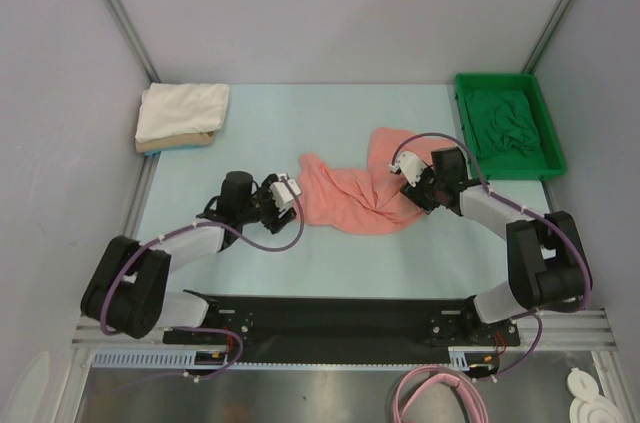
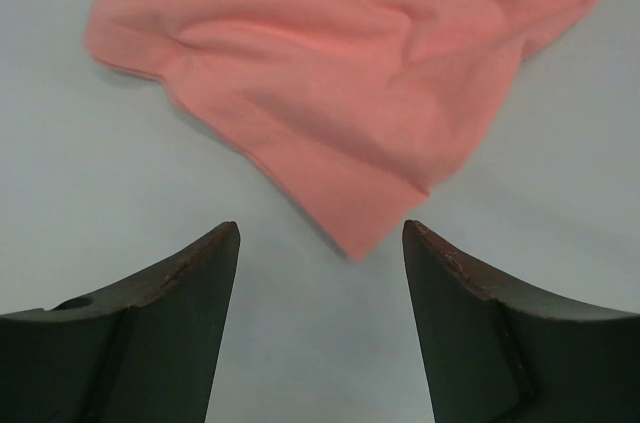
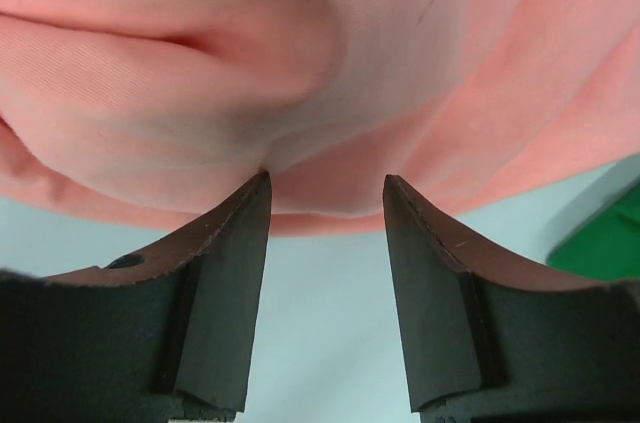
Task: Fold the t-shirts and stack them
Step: Flatten the tshirt out
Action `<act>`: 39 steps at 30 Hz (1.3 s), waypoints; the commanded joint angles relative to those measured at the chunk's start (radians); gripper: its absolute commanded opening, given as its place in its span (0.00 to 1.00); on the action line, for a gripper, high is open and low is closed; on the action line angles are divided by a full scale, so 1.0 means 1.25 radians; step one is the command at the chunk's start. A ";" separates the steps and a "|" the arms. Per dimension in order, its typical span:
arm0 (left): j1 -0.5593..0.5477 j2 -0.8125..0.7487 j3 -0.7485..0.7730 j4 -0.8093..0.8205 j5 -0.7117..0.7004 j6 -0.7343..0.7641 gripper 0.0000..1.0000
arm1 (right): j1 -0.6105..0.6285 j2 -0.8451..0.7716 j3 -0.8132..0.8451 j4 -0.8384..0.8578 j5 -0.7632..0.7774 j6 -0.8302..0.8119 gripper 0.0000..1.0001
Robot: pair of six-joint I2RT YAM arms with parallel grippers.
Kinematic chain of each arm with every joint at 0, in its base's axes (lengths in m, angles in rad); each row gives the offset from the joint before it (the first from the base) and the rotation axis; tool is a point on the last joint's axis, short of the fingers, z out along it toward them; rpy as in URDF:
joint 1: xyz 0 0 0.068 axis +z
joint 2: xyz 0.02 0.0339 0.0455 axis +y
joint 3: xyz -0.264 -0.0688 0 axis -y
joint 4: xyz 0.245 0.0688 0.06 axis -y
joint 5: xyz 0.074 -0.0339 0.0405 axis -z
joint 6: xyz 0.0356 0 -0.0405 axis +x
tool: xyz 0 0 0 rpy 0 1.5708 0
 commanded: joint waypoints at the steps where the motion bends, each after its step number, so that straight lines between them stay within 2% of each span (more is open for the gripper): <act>1: -0.041 0.071 0.057 -0.069 -0.049 0.023 0.72 | -0.011 0.020 0.002 -0.004 -0.043 -0.027 0.54; 5: -0.049 0.103 0.086 -0.080 -0.069 -0.003 0.69 | -0.020 0.049 -0.001 -0.007 -0.055 -0.027 0.54; 8: -0.049 0.076 0.061 -0.050 -0.073 -0.013 0.69 | -0.025 0.086 0.006 -0.013 -0.060 -0.026 0.46; 9: -0.049 0.057 0.042 -0.042 -0.071 -0.014 0.69 | -0.021 0.103 0.014 -0.021 -0.063 -0.026 0.30; 12: -0.049 0.021 0.011 -0.015 -0.073 -0.019 0.69 | -0.025 0.115 0.051 -0.055 -0.080 -0.013 0.00; 15: -0.049 -0.011 -0.021 0.016 -0.087 -0.023 0.70 | -0.022 0.095 0.084 -0.100 -0.084 -0.003 0.00; 21: -0.049 -0.092 -0.122 0.147 -0.158 -0.025 0.69 | 0.051 -0.083 0.140 -0.126 -0.007 0.006 0.00; 28: -0.049 -0.179 -0.239 0.355 -0.272 0.000 0.69 | 0.303 -0.265 0.190 -0.103 0.199 -0.032 0.00; 29: -0.049 -0.202 -0.246 0.369 -0.297 -0.003 0.70 | 0.333 -0.282 0.202 -0.112 0.196 -0.027 0.00; 31: -0.049 -0.237 -0.272 0.401 -0.314 -0.003 0.70 | 0.320 -0.279 0.281 -0.172 0.150 0.009 0.00; 34: -0.049 -0.267 -0.291 0.394 -0.288 0.007 0.71 | 0.301 -0.286 0.318 -0.150 0.147 -0.009 0.00; 36: -0.049 -0.288 -0.281 0.362 -0.216 0.019 0.72 | 0.291 -0.253 0.337 -0.130 0.158 -0.037 0.00; 39: -0.063 -0.269 -0.212 0.225 -0.101 0.052 0.73 | 0.272 -0.208 0.361 -0.080 0.160 -0.060 0.00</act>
